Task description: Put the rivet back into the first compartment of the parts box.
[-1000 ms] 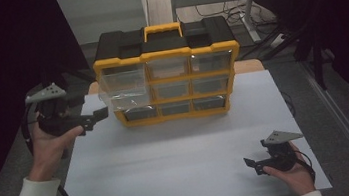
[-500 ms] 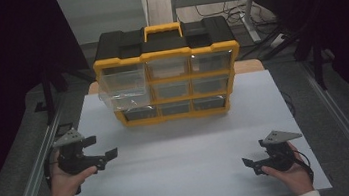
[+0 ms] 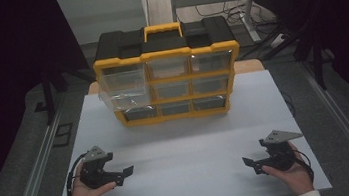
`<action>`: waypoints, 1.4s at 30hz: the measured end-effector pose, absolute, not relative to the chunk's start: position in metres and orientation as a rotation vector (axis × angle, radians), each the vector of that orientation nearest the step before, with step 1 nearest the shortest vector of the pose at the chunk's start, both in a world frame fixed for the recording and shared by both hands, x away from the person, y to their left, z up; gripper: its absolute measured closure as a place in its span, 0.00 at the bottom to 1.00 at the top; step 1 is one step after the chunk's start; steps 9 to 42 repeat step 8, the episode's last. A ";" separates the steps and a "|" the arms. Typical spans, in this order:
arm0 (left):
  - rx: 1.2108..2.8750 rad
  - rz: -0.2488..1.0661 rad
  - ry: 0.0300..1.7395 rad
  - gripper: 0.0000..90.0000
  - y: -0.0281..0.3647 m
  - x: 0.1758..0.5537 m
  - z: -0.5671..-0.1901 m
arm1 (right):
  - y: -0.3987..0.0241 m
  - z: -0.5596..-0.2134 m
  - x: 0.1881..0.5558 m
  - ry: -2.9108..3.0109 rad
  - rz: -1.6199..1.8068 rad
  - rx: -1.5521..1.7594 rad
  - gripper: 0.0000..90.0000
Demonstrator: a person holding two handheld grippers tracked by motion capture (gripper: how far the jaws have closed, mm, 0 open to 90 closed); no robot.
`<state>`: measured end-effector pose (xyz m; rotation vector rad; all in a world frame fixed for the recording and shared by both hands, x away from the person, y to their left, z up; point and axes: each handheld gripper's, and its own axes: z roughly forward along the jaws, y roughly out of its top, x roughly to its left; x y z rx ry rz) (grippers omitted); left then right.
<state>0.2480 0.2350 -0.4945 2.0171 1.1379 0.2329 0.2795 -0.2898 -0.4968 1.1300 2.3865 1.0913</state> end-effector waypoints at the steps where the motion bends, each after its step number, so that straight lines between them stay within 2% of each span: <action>1: 2.017 0.232 1.138 0.03 0.234 0.248 -0.495 | -0.290 -0.497 0.279 2.384 1.092 1.129 0.08; 42: 2.005 0.243 1.135 0.04 0.233 0.248 -0.495 | -0.289 -0.495 0.278 2.372 1.108 1.124 0.07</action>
